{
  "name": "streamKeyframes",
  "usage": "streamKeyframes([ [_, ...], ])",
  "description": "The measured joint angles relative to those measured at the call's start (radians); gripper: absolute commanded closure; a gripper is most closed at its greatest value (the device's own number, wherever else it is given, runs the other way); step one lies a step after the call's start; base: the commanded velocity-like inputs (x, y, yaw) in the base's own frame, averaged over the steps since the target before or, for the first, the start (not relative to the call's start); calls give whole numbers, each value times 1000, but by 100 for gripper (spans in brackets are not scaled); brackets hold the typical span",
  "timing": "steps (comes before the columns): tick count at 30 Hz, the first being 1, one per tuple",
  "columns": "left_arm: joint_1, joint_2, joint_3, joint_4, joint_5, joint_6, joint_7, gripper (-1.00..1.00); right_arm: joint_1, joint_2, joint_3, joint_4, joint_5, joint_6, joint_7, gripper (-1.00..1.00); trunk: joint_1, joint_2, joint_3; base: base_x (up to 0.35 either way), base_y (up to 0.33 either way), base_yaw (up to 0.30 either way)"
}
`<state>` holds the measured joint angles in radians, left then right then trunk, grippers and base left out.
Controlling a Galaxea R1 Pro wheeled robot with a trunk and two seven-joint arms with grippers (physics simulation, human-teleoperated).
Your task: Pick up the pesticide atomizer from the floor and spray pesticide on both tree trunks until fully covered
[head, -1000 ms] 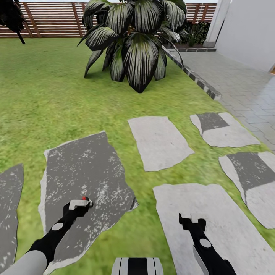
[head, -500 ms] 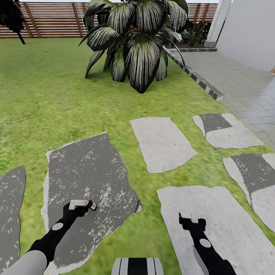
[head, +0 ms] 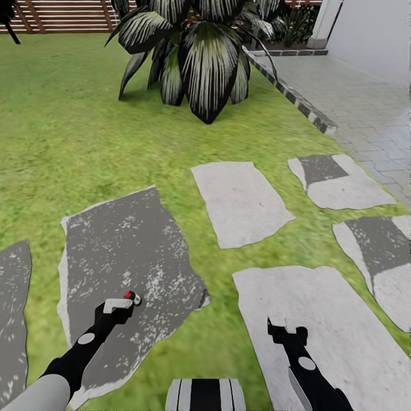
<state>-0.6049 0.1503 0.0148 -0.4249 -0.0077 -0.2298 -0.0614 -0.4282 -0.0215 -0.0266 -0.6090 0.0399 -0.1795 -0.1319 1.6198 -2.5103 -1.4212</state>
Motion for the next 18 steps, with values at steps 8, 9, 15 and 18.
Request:
streamKeyframes([
  [8,0,0,1,0,0,-1,0,-100,0,0,0,0,0,0,0,-100,0,0,-7,0,0,-133],
  [9,0,0,2,0,0,-1,0,-100,-1,0,0,0,0,0,0,-100,0,0,-8,0,0,-24],
  [15,2,0,3,0,0,-2,0,-100,-1,0,2,0,0,-1,0,-100,0,0,-8,150,0,-6],
  [18,1,0,3,0,0,-2,0,-100,0,0,2,0,0,-1,0,-100,0,0,-8,94,0,-1],
])
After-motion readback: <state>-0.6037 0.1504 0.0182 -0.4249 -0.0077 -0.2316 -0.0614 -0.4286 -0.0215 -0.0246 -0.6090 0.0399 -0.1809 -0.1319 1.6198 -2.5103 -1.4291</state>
